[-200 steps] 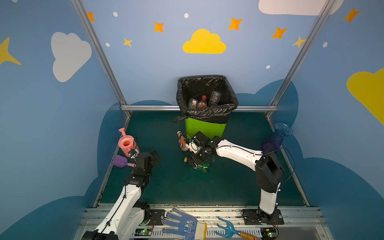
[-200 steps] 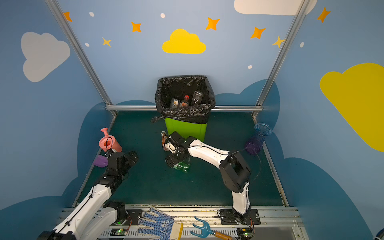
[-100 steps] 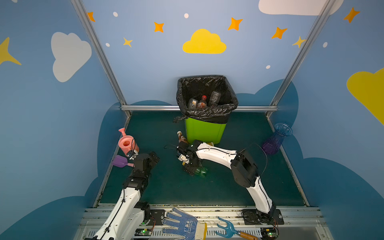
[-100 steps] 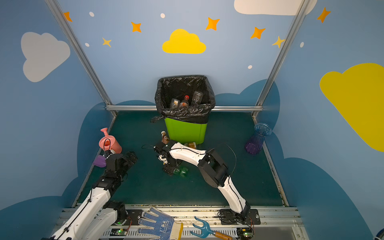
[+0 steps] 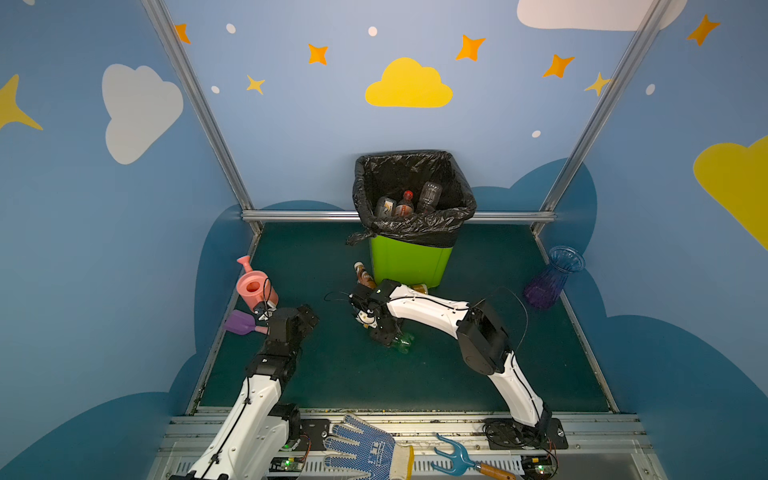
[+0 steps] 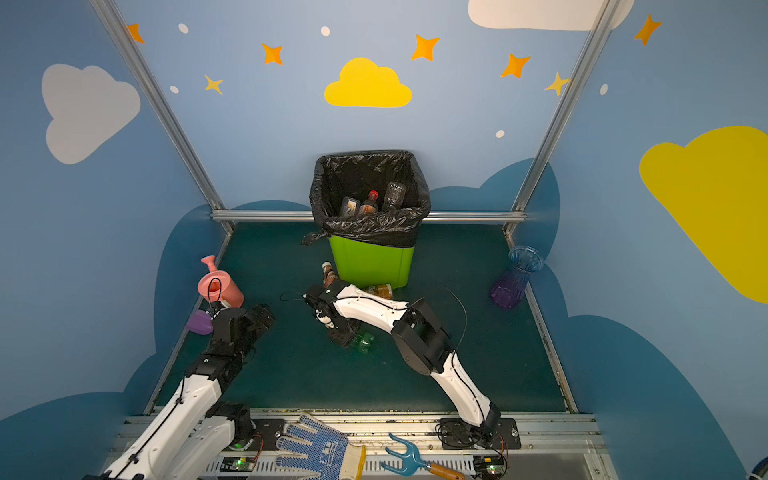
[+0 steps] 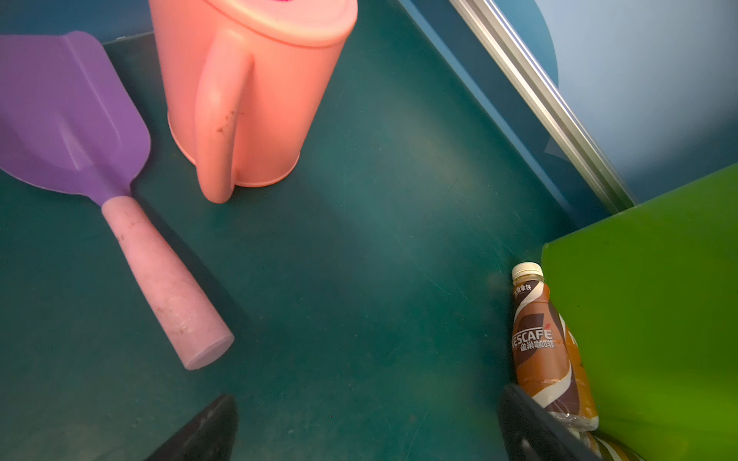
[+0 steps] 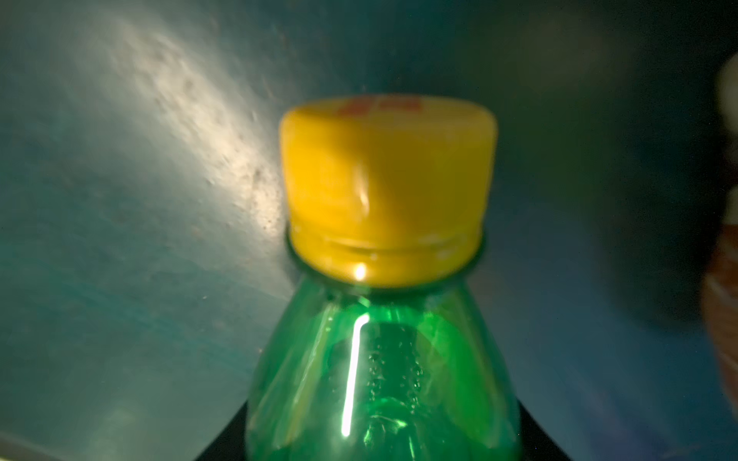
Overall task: Throw the plastic bottles in the bin
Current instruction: 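Lift the green bottle over the bin with the right gripper and release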
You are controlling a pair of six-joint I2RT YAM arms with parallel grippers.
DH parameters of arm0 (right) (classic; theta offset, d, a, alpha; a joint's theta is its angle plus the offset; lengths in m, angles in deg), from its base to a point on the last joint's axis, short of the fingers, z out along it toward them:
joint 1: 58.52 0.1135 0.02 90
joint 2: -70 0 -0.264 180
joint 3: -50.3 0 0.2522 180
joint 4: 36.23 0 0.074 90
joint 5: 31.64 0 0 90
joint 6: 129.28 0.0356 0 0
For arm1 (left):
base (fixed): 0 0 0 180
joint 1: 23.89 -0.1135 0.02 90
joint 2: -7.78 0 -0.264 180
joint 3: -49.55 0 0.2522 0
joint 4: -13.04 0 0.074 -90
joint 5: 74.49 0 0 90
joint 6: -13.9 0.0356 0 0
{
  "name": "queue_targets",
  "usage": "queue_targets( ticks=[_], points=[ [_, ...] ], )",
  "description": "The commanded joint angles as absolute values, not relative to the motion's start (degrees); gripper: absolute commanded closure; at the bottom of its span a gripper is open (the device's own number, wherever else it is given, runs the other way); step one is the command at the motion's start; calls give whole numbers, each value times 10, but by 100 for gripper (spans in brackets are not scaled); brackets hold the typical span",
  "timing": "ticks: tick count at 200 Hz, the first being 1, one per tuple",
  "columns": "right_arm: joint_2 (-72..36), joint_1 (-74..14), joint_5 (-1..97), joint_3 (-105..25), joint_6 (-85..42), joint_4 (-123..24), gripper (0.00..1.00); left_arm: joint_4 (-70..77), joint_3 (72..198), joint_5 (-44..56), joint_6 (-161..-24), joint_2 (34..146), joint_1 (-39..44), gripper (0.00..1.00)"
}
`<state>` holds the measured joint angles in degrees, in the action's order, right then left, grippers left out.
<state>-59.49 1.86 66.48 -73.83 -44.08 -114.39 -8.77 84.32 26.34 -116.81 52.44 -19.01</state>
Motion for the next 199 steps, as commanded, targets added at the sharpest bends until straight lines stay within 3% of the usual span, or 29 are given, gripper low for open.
queue_targets(
  ticks=[1, 46, 77, 113, 147, 174, 186, 199],
  points=[
    [-518, 20, 685, -808, -448, -1151, 48, -89, 839, 265, -1156, 533, -193, 0],
    [-394, 35, 780, -1015, -551, -1068, 52, -72, 856, 255, -1144, 581, -193, 0],
    [-248, 81, 807, -952, -732, -769, 53, -61, 885, 233, -1139, 637, -193, 0],
    [-158, 53, 747, -864, -769, -550, 53, -69, 935, 173, -1139, 714, -193, 0],
    [-255, -117, 663, -965, -579, -689, 51, -75, 983, 103, -1120, 778, -191, 0],
    [-430, -222, 582, -1142, -459, -881, 43, -74, 1000, 89, -1134, 804, -182, 0],
    [-491, -254, 555, -1237, -414, -950, 36, -71, 1005, 89, -1135, 807, -178, 0],
    [-501, -263, 567, -1276, -409, -965, 18, -77, 1012, 94, -1132, 808, -173, 0]
  ],
)
